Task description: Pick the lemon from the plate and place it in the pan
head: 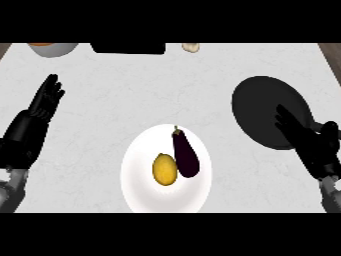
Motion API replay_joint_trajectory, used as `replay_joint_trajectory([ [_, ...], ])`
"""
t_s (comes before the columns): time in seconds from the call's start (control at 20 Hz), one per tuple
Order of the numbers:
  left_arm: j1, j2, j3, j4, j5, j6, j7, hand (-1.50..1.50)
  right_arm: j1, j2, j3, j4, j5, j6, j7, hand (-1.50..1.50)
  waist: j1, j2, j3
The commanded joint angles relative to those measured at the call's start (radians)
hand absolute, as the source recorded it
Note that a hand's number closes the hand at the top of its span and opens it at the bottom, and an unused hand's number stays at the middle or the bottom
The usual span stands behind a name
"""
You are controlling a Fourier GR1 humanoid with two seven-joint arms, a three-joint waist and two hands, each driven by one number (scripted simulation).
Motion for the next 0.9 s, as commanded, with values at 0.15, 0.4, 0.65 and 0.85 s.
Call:
replay_joint_trajectory([
  [0.15, -0.039, -0.040, 0.027, 0.035, -0.003, 0.027, 0.006, 0.00, -0.171, 0.128, 0.158, -0.034, 0.001, 0.240, -0.109, 1.50, 0.041, 0.010, 0.023],
  [0.4, -0.062, -0.107, 0.021, 0.095, 0.009, 0.070, 0.050, 0.00, -0.183, 0.220, 0.259, -0.023, 0.314, 0.077, -0.420, -1.50, -0.016, 0.001, 0.022],
  [0.65, -0.050, -0.117, 0.045, 0.139, 0.006, 0.064, 0.040, 0.00, -0.082, 0.123, 0.203, -0.053, 0.445, -0.055, -0.618, -1.50, -0.037, -0.004, 0.020],
  [0.85, -0.021, -0.133, 0.049, 0.119, -0.014, 0.061, 0.036, 0.00, -0.110, -0.029, 0.166, -0.240, 0.442, 0.057, -0.435, -1.50, -0.029, -0.008, 0.018],
])
